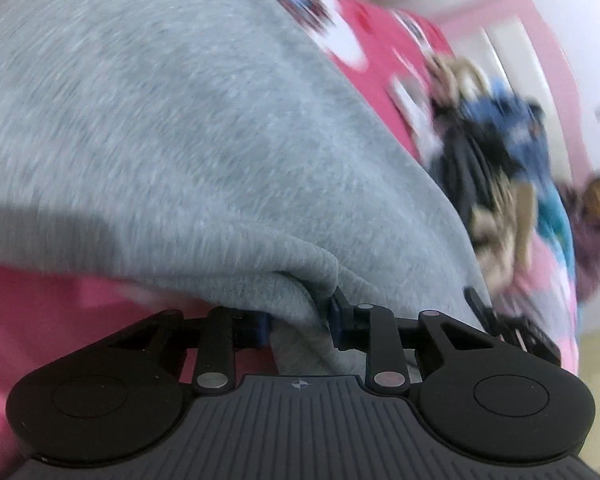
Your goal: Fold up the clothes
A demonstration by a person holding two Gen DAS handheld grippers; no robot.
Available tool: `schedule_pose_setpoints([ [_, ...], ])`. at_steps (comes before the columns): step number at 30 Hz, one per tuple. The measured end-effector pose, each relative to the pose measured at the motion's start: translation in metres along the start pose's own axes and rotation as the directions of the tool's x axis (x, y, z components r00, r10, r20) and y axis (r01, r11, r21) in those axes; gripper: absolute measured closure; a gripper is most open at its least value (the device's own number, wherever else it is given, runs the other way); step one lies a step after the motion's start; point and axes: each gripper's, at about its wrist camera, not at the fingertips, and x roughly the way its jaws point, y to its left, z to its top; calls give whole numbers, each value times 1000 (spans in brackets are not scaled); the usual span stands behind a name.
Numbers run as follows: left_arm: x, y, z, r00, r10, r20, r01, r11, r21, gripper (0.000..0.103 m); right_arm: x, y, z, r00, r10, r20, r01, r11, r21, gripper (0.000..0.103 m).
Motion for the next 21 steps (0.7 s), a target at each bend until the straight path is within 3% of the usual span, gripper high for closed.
schedule_pose_setpoints([
  [4, 47, -58, -38, 985, -75, -157, 92, 991, 100, 76, -89, -8, 18, 993, -59, 103, 60, 998, -15, 88],
  [8, 104, -112, -86, 941, -125, -316, 185, 969, 167, 76, -187, -14, 27, 963, -156, 221, 172, 983, -58, 88],
  [10, 130, -133, -108, 922, -102, -373, 196, 955, 222, 74, -221, -30, 31, 949, -194, 249, 211, 976, -46, 86],
  [12, 147, -145, -126, 908, -21, -418, 157, 942, 295, 64, -235, -55, 40, 941, -243, 237, 255, 967, -21, 78],
  [13, 149, -147, -132, 903, 16, -430, 146, 928, 342, 63, -234, -66, 43, 926, -302, 225, 307, 952, 15, 73],
  [15, 145, -146, -139, 892, 57, -449, 144, 905, 401, 60, -239, -88, 45, 884, -427, 192, 424, 904, 57, 53],
  [16, 137, -142, -138, 889, 60, -454, 149, 900, 410, 57, -243, -96, 44, 865, -465, 186, 462, 885, 65, 50],
  [18, 114, -130, -128, 898, 66, -435, 143, 891, 431, 50, -255, -94, 30, 856, -454, 248, 457, 888, 50, 43],
  [21, 77, -104, -104, 930, 51, -365, 126, 886, 447, 48, -274, -76, 7, 775, -509, 375, 521, 850, 77, 41],
])
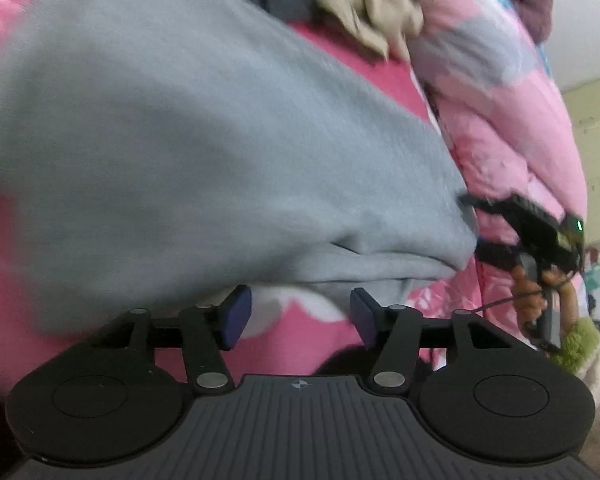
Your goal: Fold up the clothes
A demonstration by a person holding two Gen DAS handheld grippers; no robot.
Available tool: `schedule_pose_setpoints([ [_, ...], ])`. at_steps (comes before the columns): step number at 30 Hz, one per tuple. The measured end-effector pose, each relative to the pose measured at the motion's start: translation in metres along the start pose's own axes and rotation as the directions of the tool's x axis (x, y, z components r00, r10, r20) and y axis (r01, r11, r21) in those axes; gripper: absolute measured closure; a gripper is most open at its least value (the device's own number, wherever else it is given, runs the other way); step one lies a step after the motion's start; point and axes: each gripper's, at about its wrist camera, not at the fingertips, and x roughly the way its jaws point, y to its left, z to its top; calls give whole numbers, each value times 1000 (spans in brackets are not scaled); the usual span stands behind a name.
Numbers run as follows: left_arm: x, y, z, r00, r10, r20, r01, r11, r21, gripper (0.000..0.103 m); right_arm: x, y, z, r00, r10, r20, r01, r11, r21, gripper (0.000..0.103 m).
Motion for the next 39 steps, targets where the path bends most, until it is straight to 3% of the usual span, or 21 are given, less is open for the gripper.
schedule_pose_setpoints([
  [3, -32, 23, 1, 995, 24, 94, -23, 1000, -11, 45, -26, 21, -20, 989, -61, 134, 62, 998, -8, 42],
  [6, -53, 38, -3, 982, 65, 177, -65, 998, -4, 44, -35, 79, -42, 992, -10, 129, 42, 969, -242, 43],
  [8, -60, 48, -8, 973, 96, 209, -95, 995, -13, 44, -24, 136, -58, 997, 28, 76, 6, 908, -419, 43],
  [13, -56, 69, -13, 962, 128, 242, -95, 985, -141, 45, 36, 254, -100, 990, 82, -119, -139, 767, -627, 43],
  [18, -46, 78, -3, 955, 152, 256, -111, 979, -170, 45, 107, 360, -143, 990, 24, -138, -129, 532, -837, 45],
  [20, -41, 82, 1, 963, 139, 230, -99, 979, -178, 45, 128, 380, -147, 988, 11, -157, -141, 506, -851, 50],
  [21, -39, 84, 1, 966, 128, 224, -87, 979, -183, 45, 139, 390, -149, 987, 10, -159, -144, 475, -868, 58],
  [22, -39, 85, 1, 967, 121, 223, -81, 980, -183, 45, 148, 399, -152, 988, 8, -153, -142, 423, -895, 61],
  [25, -39, 92, -1, 970, 115, 216, -77, 981, -176, 45, 164, 411, -176, 996, -31, -80, -76, 104, -992, 64],
  [28, -38, 100, -1, 972, 84, 218, -41, 980, -194, 45, 177, 413, -184, 996, -57, -74, -80, -111, -991, 64],
  [31, -35, 103, 0, 974, 79, 211, -36, 979, -203, 45, 195, 418, -181, 990, -95, -107, -121, -165, -979, 65],
  [33, -34, 103, 1, 976, 70, 205, -27, 978, -206, 45, 205, 419, -182, 981, -135, -140, -163, -177, -971, 103],
  [36, -33, 101, 0, 978, 58, 199, -18, 980, -199, 45, 197, 417, -184, 985, -124, -121, -146, -216, -966, 103],
  [39, -30, 99, 1, 980, 47, 191, -9, 981, -192, 44, 171, 413, -173, 990, -77, -115, -128, -189, -974, 103],
])
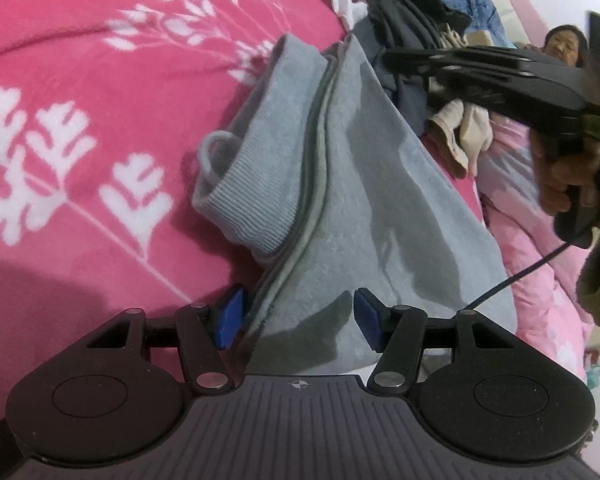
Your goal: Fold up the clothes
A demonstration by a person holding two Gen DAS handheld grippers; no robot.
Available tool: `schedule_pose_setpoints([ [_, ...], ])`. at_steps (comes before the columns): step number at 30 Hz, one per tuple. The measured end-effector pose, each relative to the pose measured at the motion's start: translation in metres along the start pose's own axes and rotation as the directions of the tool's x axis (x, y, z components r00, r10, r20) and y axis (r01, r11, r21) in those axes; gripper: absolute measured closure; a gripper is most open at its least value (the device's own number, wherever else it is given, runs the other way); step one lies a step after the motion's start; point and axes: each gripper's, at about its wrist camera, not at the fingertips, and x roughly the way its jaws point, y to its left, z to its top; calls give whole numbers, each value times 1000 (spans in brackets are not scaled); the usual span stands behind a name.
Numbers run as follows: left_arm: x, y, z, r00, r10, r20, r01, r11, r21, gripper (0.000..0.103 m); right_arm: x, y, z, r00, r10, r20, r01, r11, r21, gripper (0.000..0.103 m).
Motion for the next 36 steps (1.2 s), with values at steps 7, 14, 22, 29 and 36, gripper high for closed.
schedule_pose_setpoints([
  [7, 3, 1, 0, 1000, 2, -6, -2, 1000, -1, 42, -8, -24, -7, 999, 53, 12, -54, 995, 85, 102],
  [14, 7, 8, 1, 1000, -13, -14, 12, 999, -45, 40, 26, -25, -2, 989, 137, -59, -139, 990, -26, 63],
  [22, 8, 3, 0, 1000, -2, -15, 2, 1000, -17, 40, 23, -22, -9, 980, 185, -68, -190, 979, -79, 99],
  [29, 4, 6, 0, 1000, -15, 3, 15, 1000, -26, 37, -13, -33, -16, 994, 112, 8, -112, 993, -48, 99],
  [36, 4, 8, -1, 1000, -11, 9, 12, 999, -42, 37, 33, -22, -14, 997, 65, -43, -70, 991, -110, 98],
])
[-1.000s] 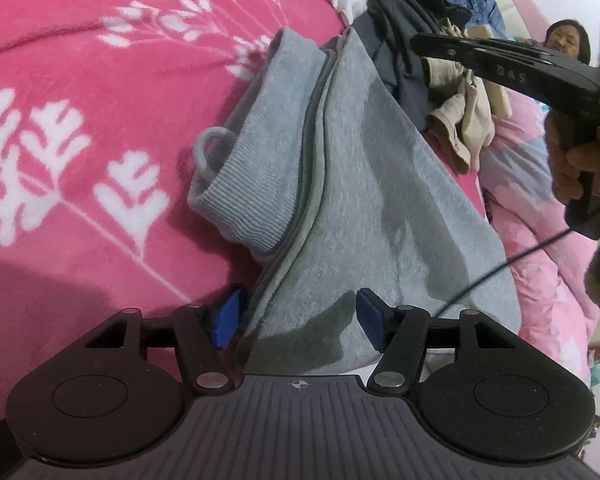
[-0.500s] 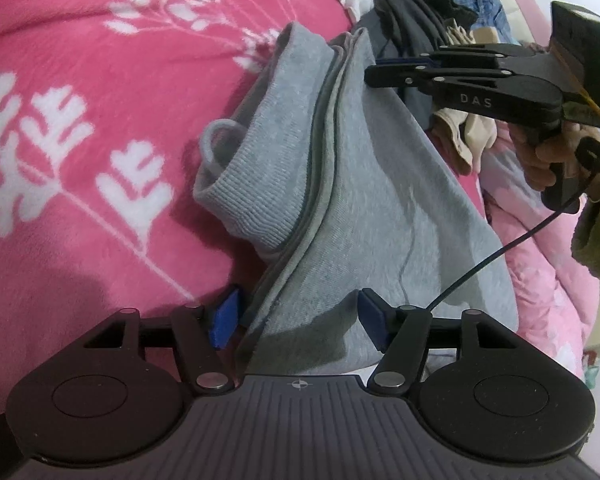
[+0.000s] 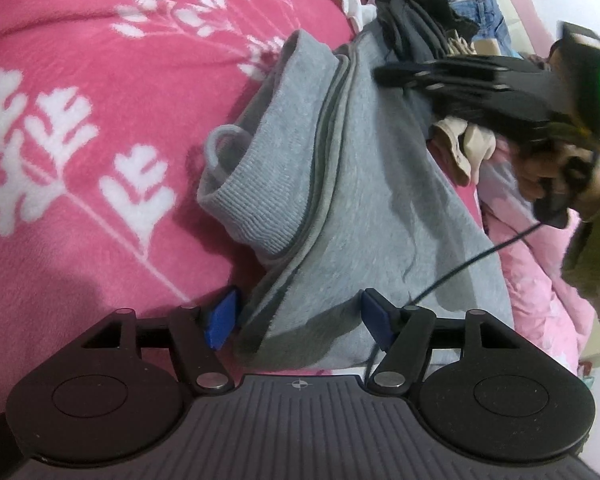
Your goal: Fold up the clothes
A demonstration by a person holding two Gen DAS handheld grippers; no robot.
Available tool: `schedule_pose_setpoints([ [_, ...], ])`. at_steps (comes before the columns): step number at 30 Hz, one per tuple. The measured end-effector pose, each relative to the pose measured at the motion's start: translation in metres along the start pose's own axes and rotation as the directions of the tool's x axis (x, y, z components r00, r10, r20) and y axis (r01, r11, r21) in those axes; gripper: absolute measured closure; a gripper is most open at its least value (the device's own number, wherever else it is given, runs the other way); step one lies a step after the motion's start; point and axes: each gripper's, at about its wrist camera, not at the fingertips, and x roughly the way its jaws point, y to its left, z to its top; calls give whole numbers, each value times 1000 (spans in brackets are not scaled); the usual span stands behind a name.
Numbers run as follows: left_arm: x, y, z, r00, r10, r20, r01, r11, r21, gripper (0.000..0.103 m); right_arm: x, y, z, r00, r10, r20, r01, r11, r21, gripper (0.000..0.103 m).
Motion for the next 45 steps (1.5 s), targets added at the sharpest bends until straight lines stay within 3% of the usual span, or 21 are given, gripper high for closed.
schedule_pose_setpoints([
  [2, 0, -1, 0, 1000, 1, 2, -1, 1000, -1, 37, 9, 0, -1, 1000, -6, -18, 6, 1000, -12, 95],
  [4, 0, -1, 0, 1000, 1, 1, -1, 1000, -3, 37, 4, -12, -1, 1000, 14, -11, -14, 999, 31, 82],
  [6, 0, 0, 0, 1000, 0, -3, 0, 1000, -2, 37, -1, -32, 0, 996, 87, 2, -87, 991, 98, 65],
  [7, 0, 1, -1, 1000, -1, -5, 1, 1000, 1, 37, 0, -41, 1, 990, 143, 9, -143, 981, 134, 61],
  [9, -2, 2, -1, 1000, 0, -3, 0, 1000, 6, 38, 8, -59, 4, 967, 255, -3, -250, 950, 189, 49],
  [12, -4, 2, -4, 1000, 21, 7, -21, 1000, 14, 42, 31, -76, 10, 921, 385, -50, -364, 901, 234, 46],
  [17, 0, -3, -4, 999, 50, 5, -50, 998, 33, 47, 57, -89, 19, 837, 534, -121, -495, 832, 250, 47],
  [19, 2, -4, -3, 998, 60, 0, -60, 997, 38, 50, 60, -94, 17, 803, 585, -113, -538, 794, 281, 61],
  [21, 1, -4, -4, 998, 66, -5, -66, 997, 38, 59, 54, -92, 13, 800, 593, -89, -554, 788, 269, 80],
  [22, 0, -5, -4, 998, 67, -6, -67, 997, 35, 61, 51, -91, 11, 799, 597, -77, -561, 785, 263, 84],
  [24, -3, -6, -5, 998, 64, -3, -64, 998, 27, 75, 45, -89, 8, 797, 602, -52, -573, 780, 253, 92],
  [27, -11, -13, -9, 997, 69, 28, -71, 996, 57, 84, 28, -89, 1, 814, 581, 10, -564, 786, 251, 95],
  [37, -53, -19, -12, 985, 3, 171, -11, 999, 41, 90, -29, -93, 9, 853, 496, 163, -522, 809, 269, 95],
  [42, -66, -7, -6, 976, 16, 219, -21, 1000, 18, 90, -30, -88, 35, 850, 491, 191, -525, 817, 239, 95],
  [45, -60, 10, 0, 983, 56, 174, -55, 998, -9, 89, -11, -78, 49, 858, 488, 157, -512, 830, 221, 95],
])
